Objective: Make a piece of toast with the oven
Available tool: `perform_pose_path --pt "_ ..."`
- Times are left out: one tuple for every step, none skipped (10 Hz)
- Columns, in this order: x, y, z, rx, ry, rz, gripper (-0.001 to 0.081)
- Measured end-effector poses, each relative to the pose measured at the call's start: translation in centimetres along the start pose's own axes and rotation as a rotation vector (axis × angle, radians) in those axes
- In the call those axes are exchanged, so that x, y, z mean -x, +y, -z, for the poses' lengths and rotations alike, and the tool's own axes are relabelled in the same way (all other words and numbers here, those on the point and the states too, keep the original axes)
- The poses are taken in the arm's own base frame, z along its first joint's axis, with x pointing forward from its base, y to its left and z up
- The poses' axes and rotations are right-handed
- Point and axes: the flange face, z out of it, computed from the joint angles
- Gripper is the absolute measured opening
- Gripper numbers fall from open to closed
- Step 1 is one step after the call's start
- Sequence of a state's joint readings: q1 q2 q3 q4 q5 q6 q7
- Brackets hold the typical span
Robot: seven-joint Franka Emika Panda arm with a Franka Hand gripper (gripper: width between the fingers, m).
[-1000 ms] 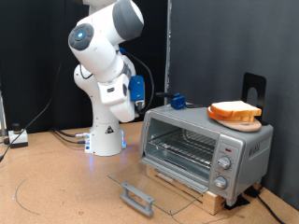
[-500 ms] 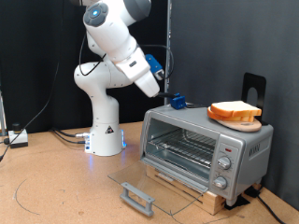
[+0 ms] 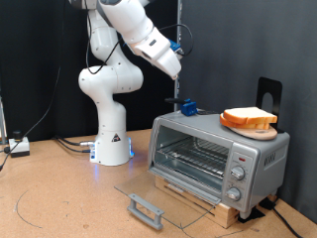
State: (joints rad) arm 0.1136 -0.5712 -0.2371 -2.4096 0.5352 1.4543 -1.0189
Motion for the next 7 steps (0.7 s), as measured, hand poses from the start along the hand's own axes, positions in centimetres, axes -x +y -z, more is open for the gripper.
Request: perform_pose_path --pt "0.0 0.1 0.0 0.0 0.0 -0.003 0.0809" --pt "-0.1 1.0 0.2 0.084 0.029 -0.008 0.0809" --pt "0.0 1.4 0.1 0.154 0.057 0.003 0.0809" --pt "0.4 1.1 -0.2 0.174 0.069 0.027 0.0809" --pt "1.0 0.2 -0.3 0.164 0.069 0.053 0.0809" --pt "1.6 -0.8 -0.3 0.141 0.069 0.076 0.0809" --pt "2.0 -2.0 0.1 0.122 0.082 0.094 0.0809"
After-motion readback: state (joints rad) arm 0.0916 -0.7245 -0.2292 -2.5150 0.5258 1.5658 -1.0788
